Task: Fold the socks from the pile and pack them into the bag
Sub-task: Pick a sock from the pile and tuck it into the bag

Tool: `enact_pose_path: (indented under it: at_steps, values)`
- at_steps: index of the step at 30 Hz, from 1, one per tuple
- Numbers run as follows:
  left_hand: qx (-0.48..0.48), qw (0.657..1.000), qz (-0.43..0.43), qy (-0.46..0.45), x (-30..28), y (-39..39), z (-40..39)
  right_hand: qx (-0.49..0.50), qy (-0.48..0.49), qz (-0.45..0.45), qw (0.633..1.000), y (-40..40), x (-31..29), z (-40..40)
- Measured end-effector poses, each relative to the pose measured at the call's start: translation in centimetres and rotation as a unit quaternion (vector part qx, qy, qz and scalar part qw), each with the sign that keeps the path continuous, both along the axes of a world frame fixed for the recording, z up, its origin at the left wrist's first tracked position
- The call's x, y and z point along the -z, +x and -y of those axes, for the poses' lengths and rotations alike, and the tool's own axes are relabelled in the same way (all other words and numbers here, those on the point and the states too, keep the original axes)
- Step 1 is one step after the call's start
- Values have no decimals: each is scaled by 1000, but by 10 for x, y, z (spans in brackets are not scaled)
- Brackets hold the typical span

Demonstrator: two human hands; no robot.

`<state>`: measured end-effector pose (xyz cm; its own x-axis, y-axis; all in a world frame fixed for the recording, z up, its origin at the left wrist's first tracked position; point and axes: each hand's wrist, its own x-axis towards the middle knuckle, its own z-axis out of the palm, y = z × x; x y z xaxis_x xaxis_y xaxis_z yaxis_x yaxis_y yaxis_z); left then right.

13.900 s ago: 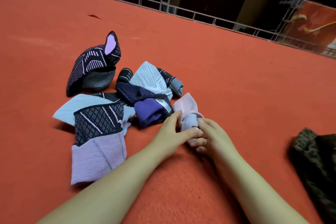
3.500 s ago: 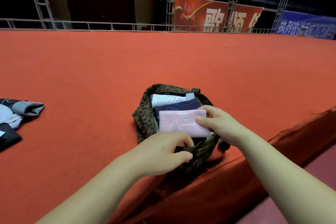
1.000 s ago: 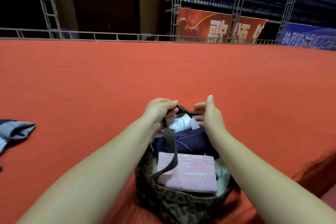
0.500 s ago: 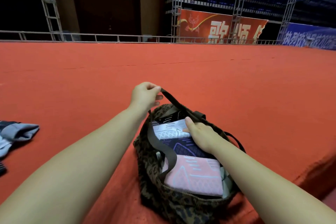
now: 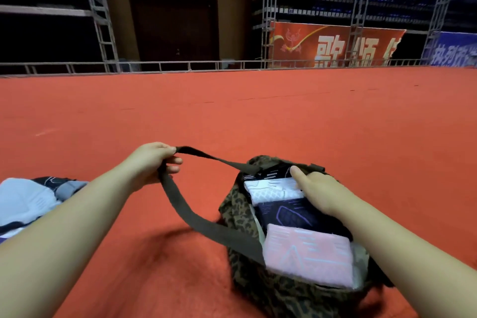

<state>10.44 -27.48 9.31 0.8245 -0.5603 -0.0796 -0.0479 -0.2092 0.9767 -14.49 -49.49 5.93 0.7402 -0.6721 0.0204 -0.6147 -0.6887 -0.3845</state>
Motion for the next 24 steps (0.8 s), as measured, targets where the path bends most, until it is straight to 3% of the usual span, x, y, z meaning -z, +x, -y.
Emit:
enact_pose_path:
  at_steps: [3,5,7,10,11,12,13,14,15,16,17,19,21,24]
  values:
    - [-19,990,-78,-114,8,9,-15,-17,-138,56,989,13,-12,-18]
    - [-48,983,-76,-160,11,11,-22,-75,-58,74,993,25,-11,-28]
    - [-99,967,-64,-226,14,13,-30,-136,59,20,989,36,1,-32]
    - [-218,931,-67,-284,15,20,-48,-137,80,-55,986,42,19,-26]
    - [-234,936,-61,-254,18,21,-54,-129,75,-60,987,44,21,-24]
    - [-225,961,-19,-158,23,20,-59,-127,63,-65,988,45,22,-22]
    - [-178,983,49,15,31,20,-63,-126,49,-74,988,46,23,-22]
    - [-104,971,101,188,41,18,-65,-126,40,-83,988,48,23,-24]
    - [-38,939,117,320,50,15,-63,-128,34,-85,988,50,24,-26]
    - [17,907,143,395,56,10,-59,-128,29,-81,988,51,26,-27]
    - [44,894,192,404,61,9,-49,-131,25,-78,988,51,27,-27]
    - [67,903,276,321,60,-6,-20,-138,38,-65,988,50,27,-29]
    - [138,932,246,227,54,-32,14,-146,46,-54,987,49,25,-30]
    - [183,931,233,211,65,-53,57,-144,27,-54,988,48,26,-33]
